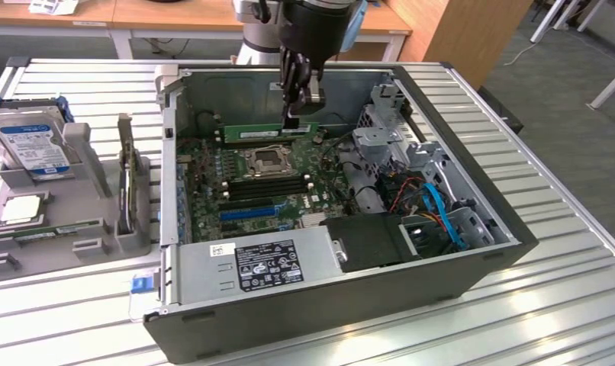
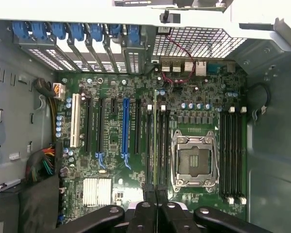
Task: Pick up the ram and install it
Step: 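Pick up the ram and move it above insertion slot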
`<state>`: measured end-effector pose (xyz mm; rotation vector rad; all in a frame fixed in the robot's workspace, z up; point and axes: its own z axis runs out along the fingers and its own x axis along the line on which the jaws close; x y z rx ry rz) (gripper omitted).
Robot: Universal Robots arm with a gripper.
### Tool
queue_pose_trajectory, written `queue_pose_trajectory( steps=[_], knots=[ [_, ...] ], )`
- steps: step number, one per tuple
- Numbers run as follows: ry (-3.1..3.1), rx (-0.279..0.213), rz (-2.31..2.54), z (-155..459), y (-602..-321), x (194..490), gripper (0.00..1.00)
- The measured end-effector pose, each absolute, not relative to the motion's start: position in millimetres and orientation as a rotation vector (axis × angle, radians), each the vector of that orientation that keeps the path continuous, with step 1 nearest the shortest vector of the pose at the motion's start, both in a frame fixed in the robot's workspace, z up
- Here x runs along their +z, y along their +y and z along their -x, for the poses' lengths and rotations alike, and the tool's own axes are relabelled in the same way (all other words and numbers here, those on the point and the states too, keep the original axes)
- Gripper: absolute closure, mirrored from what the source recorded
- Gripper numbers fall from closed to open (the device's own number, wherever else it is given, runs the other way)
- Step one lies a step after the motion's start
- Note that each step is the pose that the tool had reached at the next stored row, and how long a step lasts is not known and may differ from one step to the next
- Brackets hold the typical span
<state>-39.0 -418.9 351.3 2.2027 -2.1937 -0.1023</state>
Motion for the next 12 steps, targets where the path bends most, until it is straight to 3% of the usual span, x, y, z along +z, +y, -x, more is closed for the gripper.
queue_pose_trajectory(
  steps=[12],
  knots=[
    [-2.194, -0.103, -2.203, 39.0, -418.9, 345.3, 0.88]
  ],
)
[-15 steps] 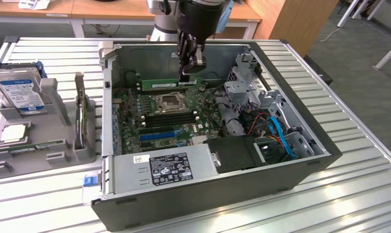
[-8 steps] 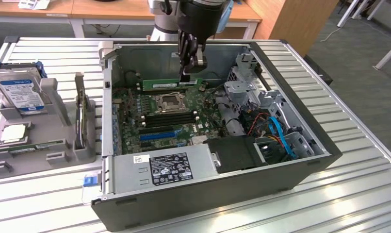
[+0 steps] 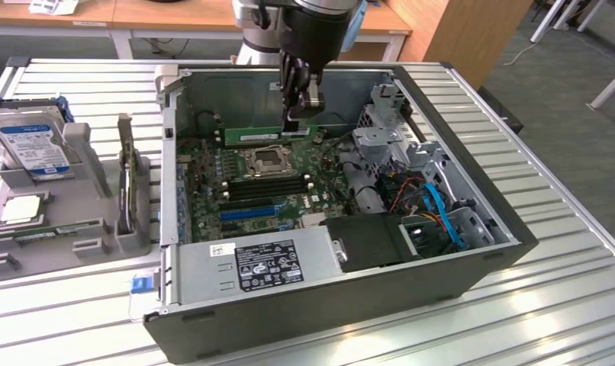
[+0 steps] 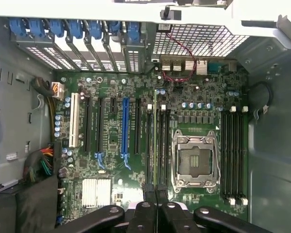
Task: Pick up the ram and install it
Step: 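Pick up the ram and move it above insertion slot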
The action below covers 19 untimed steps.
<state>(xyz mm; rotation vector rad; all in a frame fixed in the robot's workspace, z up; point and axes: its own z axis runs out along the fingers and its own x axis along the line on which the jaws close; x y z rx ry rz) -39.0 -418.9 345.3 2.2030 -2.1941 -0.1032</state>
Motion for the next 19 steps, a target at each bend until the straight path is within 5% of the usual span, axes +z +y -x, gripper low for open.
queue_pose_trajectory(
  steps=[19],
  knots=[
    [-2.194, -0.103, -2.203, 34.5, -418.9, 337.5, 0.88]
  ],
)
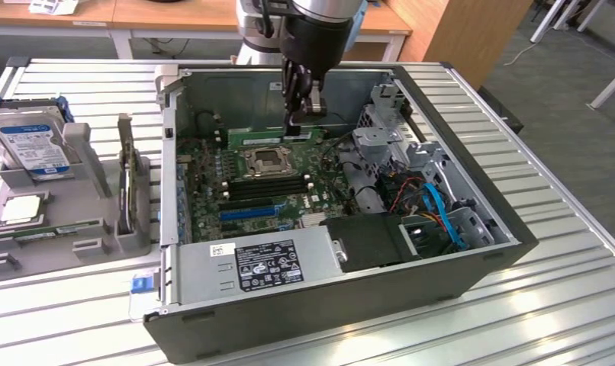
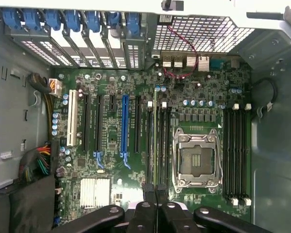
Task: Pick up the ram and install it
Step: 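Pick up the ram and move it above insertion slot, then insert the ram into the slot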
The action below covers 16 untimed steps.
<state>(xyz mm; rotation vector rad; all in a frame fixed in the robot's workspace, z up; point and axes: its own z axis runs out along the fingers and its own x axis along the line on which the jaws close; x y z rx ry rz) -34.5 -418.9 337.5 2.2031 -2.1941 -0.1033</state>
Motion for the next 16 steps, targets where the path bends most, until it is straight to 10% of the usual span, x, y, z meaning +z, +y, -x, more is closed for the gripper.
queue_pose_trajectory(
  steps=[16],
  knots=[
    [-2.194, -0.103, -2.203, 31.4, -418.9, 337.3, 0.88]
  ],
)
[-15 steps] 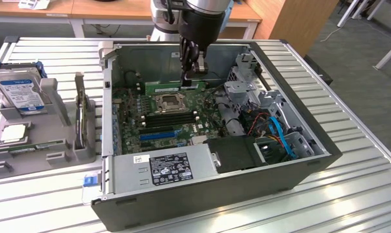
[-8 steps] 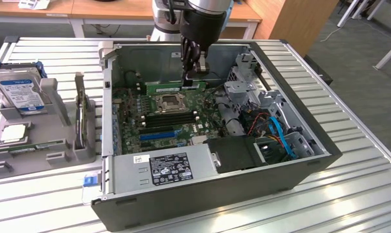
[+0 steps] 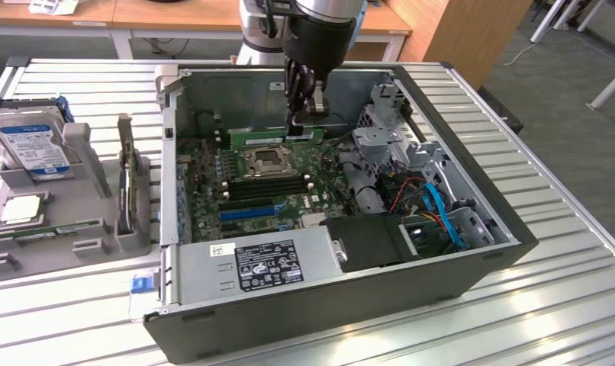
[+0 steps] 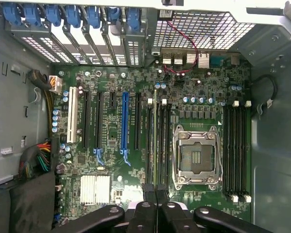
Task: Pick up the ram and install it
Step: 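Insert the ram into the slot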
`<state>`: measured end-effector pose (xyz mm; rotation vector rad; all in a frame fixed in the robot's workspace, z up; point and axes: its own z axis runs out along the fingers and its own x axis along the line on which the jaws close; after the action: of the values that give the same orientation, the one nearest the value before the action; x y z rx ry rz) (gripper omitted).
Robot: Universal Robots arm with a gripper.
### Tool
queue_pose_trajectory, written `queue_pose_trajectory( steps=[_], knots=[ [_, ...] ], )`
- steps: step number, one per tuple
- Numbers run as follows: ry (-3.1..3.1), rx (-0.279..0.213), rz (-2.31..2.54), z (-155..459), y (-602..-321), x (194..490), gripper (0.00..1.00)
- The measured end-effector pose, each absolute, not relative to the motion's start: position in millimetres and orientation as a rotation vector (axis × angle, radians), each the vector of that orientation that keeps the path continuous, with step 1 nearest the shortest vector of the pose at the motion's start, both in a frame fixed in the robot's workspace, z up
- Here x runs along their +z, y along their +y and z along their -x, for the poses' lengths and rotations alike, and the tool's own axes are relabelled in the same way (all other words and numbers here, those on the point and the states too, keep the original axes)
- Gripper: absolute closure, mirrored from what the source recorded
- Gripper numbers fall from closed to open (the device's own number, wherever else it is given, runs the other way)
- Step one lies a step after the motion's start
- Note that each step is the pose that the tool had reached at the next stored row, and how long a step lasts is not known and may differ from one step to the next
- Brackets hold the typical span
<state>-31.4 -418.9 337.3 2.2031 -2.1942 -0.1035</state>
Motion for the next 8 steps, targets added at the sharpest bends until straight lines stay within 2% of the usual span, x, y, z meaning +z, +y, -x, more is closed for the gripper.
queue_pose_trajectory(
  steps=[8],
  knots=[
    [-2.194, -0.104, -2.203, 31.4, -418.9, 328.4, 0.88]
  ],
)
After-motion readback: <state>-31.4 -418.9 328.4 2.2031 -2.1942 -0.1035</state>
